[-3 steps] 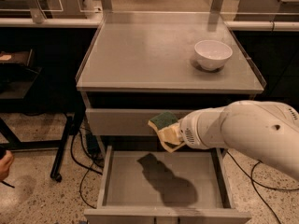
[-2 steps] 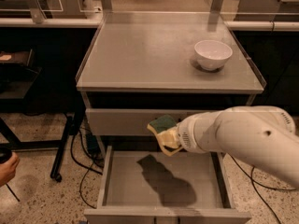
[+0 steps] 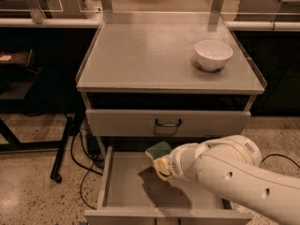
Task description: Place sponge into middle drawer
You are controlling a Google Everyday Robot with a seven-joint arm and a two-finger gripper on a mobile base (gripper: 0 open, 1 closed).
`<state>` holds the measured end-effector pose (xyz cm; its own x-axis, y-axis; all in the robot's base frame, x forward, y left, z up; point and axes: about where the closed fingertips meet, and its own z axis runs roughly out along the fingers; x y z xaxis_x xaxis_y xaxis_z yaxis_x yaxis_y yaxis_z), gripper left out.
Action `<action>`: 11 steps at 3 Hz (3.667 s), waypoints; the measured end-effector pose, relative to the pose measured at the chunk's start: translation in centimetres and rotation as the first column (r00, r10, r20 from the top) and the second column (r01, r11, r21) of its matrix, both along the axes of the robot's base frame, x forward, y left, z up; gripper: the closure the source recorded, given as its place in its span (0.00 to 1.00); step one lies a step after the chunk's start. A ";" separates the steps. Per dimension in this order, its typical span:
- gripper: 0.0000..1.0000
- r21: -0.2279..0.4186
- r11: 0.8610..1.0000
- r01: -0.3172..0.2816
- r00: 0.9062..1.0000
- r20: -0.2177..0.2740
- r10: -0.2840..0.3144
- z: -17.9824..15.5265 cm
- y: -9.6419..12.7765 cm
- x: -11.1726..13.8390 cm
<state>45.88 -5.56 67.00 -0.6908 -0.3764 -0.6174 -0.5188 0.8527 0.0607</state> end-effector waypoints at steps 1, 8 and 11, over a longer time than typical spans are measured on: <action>1.00 -0.001 1.000 -0.002 1.000 0.003 0.002 0.1 0.0 0.0; 1.00 0.045 0.998 0.048 0.999 -0.017 -0.047 -12.8 -1.0 7.6; 1.00 -0.006 0.989 0.145 0.966 -0.214 -0.143 -23.3 -4.9 2.1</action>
Offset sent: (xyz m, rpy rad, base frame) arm 0.0065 -0.0032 -0.0001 -0.0185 -0.0306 -0.0320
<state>47.98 -10.44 43.67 -0.8534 -0.2580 -0.4530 -0.3650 0.9161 0.1657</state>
